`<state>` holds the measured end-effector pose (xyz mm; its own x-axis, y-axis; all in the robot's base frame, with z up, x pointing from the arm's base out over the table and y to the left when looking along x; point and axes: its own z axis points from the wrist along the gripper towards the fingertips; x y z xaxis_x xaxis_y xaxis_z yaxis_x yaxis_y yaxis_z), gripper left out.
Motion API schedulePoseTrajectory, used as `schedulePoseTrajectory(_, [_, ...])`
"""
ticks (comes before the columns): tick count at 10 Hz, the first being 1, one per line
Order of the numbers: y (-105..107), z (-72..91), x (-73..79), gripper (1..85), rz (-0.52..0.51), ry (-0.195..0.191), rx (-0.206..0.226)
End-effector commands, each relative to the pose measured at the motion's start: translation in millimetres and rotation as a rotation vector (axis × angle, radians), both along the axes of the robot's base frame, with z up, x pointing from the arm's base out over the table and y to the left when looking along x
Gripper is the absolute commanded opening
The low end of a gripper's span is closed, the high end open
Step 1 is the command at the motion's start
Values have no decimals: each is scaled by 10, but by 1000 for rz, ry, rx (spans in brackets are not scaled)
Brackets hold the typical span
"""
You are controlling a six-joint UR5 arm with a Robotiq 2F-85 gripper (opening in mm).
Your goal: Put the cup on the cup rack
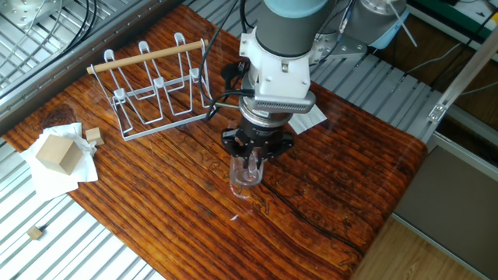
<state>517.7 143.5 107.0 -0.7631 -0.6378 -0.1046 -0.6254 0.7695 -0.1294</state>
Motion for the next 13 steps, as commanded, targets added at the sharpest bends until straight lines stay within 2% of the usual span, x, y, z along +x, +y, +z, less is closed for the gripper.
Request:
schedulePoseTrajectory(1, [-154, 12, -28, 13, 17, 14, -59])
schedulePoseTrajectory(5, [-287, -48, -146, 13, 72, 63, -110])
schedulePoseTrajectory(8, [-358, -181, -375, 13, 134, 144, -125])
schedulePoseTrajectory(9, [-393, -175, -446, 13, 144, 165, -137])
schedulePoseTrajectory(12, [-414, 25, -577, 13, 166, 247, -169])
schedulePoseTrajectory(13, [-389, 20, -596, 13, 165, 251, -159])
